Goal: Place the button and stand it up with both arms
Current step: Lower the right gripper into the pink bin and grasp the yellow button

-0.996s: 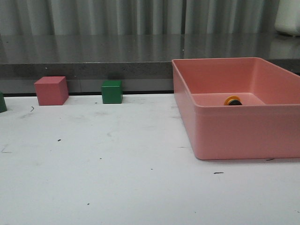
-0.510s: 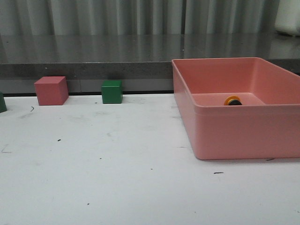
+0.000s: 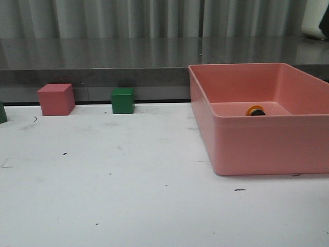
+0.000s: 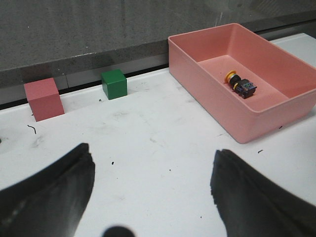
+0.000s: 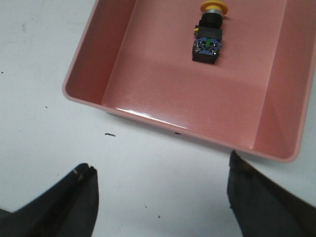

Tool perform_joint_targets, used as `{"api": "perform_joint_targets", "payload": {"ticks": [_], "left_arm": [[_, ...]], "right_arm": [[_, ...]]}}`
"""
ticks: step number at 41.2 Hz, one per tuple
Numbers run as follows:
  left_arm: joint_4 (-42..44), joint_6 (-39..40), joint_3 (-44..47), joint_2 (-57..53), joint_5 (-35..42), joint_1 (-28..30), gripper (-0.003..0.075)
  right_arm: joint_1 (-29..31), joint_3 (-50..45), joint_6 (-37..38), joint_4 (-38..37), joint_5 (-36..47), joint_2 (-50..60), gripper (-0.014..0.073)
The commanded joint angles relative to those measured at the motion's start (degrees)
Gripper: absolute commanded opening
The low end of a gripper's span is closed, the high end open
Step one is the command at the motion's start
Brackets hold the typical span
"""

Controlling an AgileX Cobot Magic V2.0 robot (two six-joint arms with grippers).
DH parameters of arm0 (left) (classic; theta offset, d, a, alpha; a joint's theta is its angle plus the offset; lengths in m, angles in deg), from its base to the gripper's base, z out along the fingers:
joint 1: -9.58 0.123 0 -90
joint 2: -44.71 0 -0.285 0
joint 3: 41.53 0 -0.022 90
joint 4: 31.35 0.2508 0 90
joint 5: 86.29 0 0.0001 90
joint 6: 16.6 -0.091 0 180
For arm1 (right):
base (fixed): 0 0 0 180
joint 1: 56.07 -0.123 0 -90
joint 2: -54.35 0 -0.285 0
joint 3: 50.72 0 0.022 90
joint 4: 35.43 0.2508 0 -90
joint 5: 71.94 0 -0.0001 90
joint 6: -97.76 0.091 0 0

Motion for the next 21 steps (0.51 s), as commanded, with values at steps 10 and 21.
{"api": "perform_joint_targets", "payload": {"ticks": [10, 21], "left_arm": [[0.8, 0.1, -1.5, 0.8, 4.8, -0.5, 0.0491], [0.8, 0.1, -1.5, 0.8, 4.8, -0.5, 0.0491]], "right_arm": [[-0.1, 15.3, 0.2, -0.5, -1.4, -18.2, 0.0563], [-0.1, 25.3, 10.8, -11.2, -3.9, -31.8, 0.0563]]}}
